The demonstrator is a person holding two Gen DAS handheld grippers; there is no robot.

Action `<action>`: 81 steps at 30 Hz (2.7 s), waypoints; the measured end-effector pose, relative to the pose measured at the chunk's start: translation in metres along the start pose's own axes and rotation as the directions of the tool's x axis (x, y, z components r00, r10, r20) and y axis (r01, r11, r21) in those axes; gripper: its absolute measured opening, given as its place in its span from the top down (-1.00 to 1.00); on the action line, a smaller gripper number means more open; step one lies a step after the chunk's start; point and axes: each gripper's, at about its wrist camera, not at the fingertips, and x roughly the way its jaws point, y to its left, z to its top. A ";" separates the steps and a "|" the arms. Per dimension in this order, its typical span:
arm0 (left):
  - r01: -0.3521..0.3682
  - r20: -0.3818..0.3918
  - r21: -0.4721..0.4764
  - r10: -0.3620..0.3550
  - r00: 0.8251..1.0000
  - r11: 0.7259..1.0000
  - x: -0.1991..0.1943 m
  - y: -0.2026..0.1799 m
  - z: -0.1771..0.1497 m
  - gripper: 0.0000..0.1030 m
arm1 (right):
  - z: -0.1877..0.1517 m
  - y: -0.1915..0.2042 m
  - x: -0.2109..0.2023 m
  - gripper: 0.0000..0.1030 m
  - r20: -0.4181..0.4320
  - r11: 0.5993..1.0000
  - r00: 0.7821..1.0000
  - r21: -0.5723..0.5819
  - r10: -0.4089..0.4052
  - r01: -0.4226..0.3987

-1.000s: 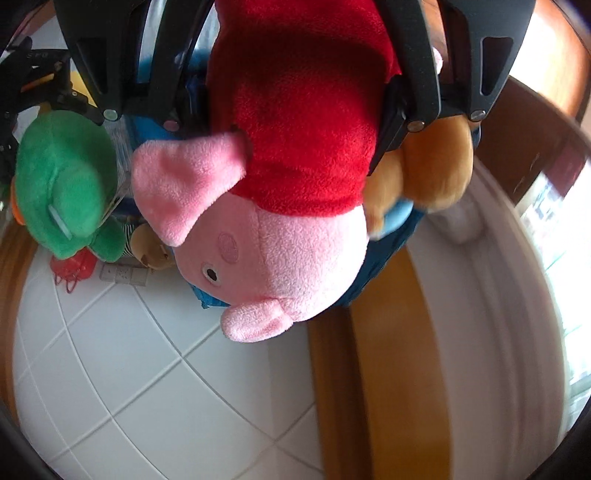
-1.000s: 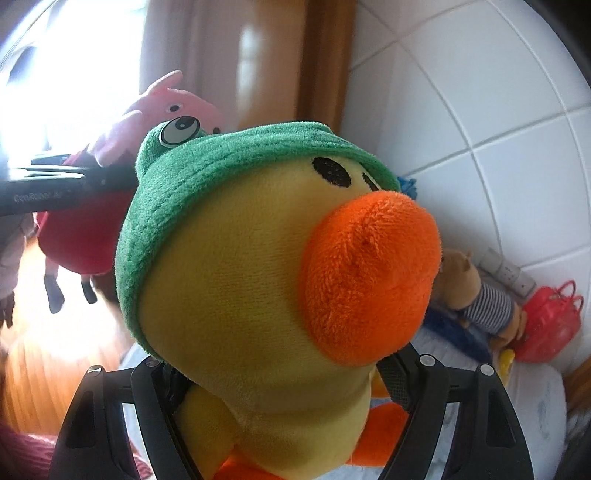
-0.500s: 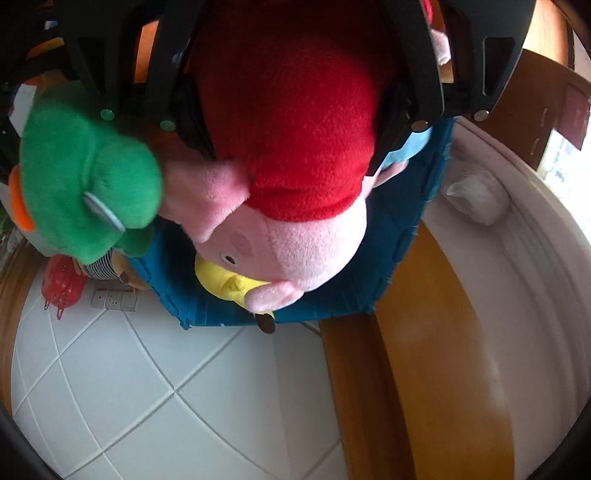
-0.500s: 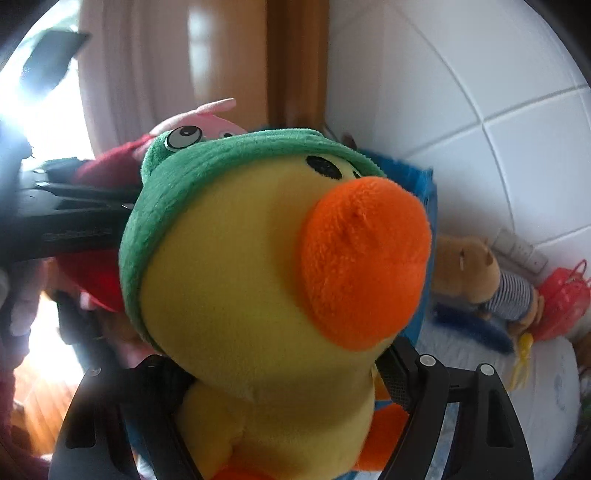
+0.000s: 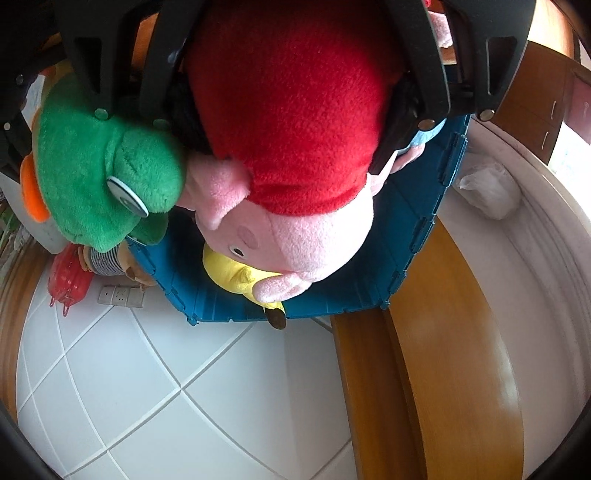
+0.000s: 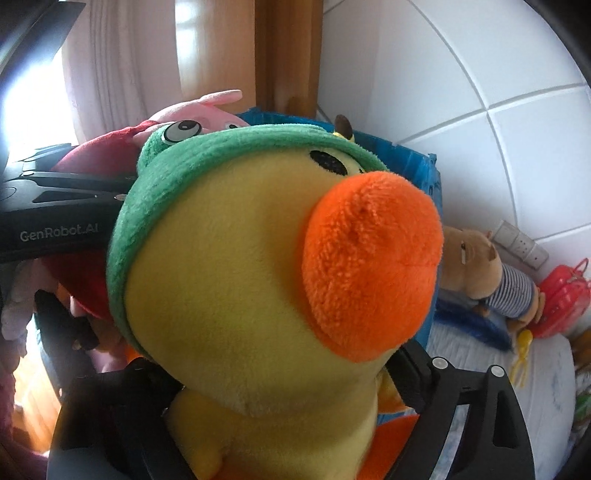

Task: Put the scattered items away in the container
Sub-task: 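Lower both plushes into the blue crate and open both tools, then withdraw both tools from the crate back over the bed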

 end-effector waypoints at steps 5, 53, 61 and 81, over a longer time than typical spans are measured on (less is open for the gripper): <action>-0.008 0.022 0.002 0.008 1.000 1.000 -0.018 -0.003 -0.002 -0.64 | 0.000 -0.002 -0.008 -0.88 0.012 1.000 1.000 -0.006 -0.020 0.020; -0.045 0.037 -0.065 0.047 0.998 0.997 -0.126 -0.017 -0.170 -0.70 | -0.116 0.094 -0.109 -0.94 0.154 0.995 0.985 -0.055 -0.074 0.083; -0.051 0.021 -0.082 0.053 0.998 0.995 -0.148 -0.015 -0.218 -0.70 | -0.147 0.115 -0.126 -0.96 0.141 0.995 0.987 -0.063 -0.073 0.082; -0.007 0.055 -0.081 0.011 0.998 0.997 -0.191 -0.032 -0.272 -0.70 | -0.218 0.120 -0.167 -0.99 0.131 0.989 0.981 0.048 -0.145 0.140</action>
